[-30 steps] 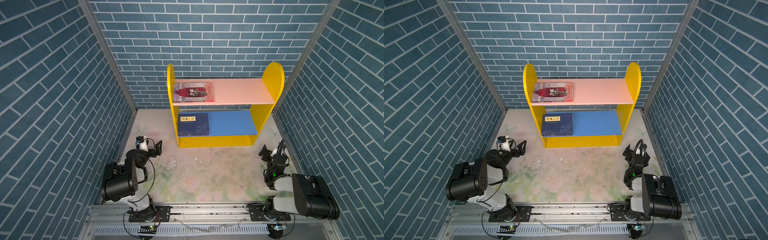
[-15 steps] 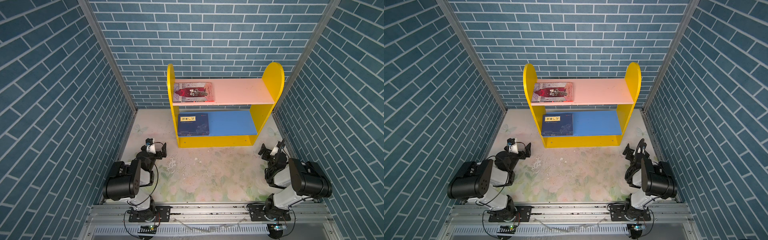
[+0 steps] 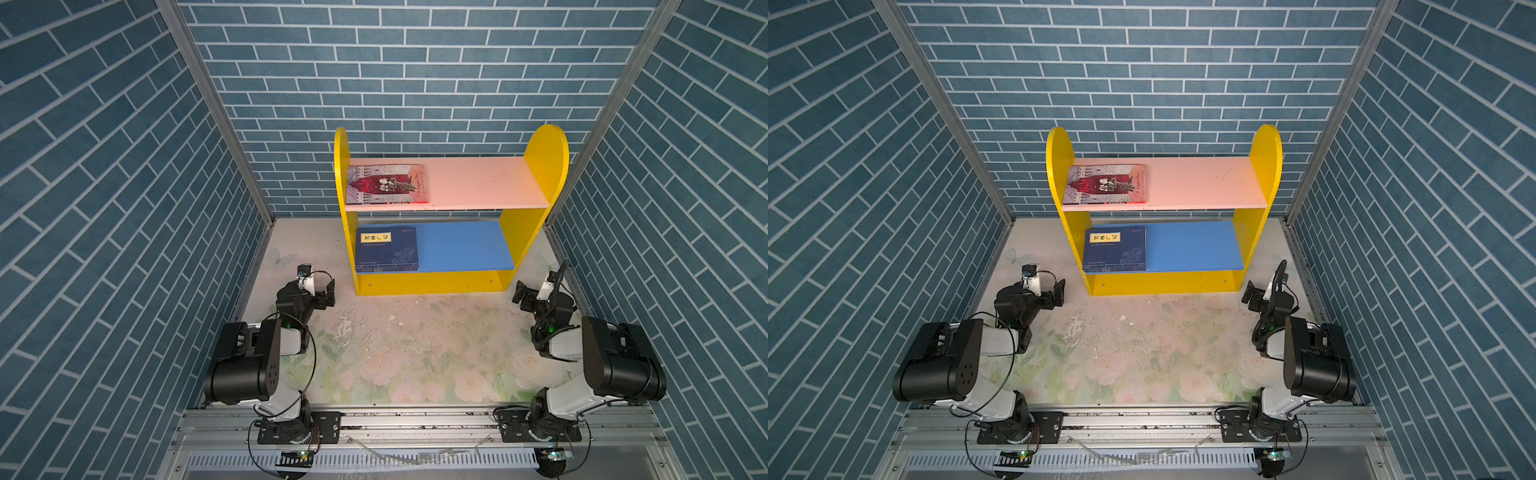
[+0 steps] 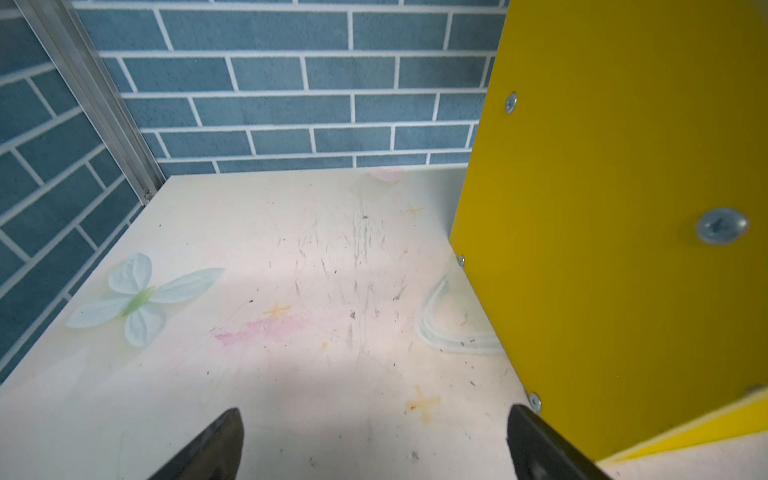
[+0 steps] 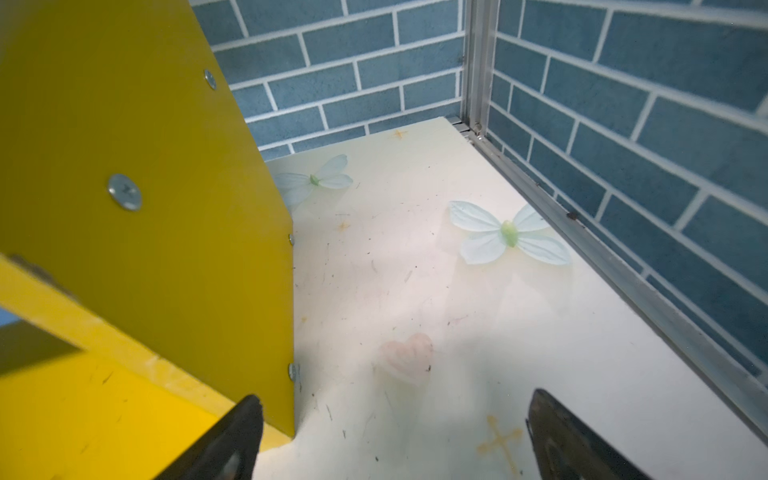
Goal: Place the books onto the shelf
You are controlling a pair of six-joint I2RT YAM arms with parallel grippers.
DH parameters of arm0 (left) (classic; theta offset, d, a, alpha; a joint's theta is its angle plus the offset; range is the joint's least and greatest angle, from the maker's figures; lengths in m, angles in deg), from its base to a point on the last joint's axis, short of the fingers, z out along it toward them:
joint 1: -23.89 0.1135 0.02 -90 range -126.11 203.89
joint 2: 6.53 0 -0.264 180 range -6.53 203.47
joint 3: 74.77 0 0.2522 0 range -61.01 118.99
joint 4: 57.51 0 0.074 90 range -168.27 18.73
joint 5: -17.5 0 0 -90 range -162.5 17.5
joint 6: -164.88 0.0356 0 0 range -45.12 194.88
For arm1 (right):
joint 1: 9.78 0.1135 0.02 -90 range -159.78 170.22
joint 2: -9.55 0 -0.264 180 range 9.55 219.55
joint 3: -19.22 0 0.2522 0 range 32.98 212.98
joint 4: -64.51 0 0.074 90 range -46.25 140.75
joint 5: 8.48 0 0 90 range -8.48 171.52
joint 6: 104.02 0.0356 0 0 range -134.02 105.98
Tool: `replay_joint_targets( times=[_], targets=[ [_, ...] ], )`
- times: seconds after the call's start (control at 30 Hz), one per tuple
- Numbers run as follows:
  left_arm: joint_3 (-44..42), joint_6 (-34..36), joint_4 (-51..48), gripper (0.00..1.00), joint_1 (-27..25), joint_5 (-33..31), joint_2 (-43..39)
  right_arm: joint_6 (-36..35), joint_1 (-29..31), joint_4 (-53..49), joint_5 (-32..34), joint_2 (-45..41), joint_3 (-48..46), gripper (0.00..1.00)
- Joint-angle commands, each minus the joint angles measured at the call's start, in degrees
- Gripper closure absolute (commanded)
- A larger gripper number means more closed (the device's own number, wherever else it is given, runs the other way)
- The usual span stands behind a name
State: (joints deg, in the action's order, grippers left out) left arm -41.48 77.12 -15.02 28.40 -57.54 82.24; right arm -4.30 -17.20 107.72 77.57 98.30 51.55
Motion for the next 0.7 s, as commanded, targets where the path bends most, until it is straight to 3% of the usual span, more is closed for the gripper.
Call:
replay_joint_targets(
  times=[0.0,0.47,0.67],
  targets=[
    [0.5,0.7,-1.6,0.00,-0.3,-0.5,-0.7,-4.3,0.7,-3.4,-2.7,-0.4,2.0,0.01],
    [0.5,0.7,-1.6,0.00,-0.3,-0.5,-0.7,-4.4,0.8,-4.0,-2.6,-0.3,2.4,0.01],
    [0.5,0.7,-1.6,0.00,-0.3,-0.5,-0.7,-6.8,3.6,-7.8,1.3,-0.3,4.3,0.01]
  ],
)
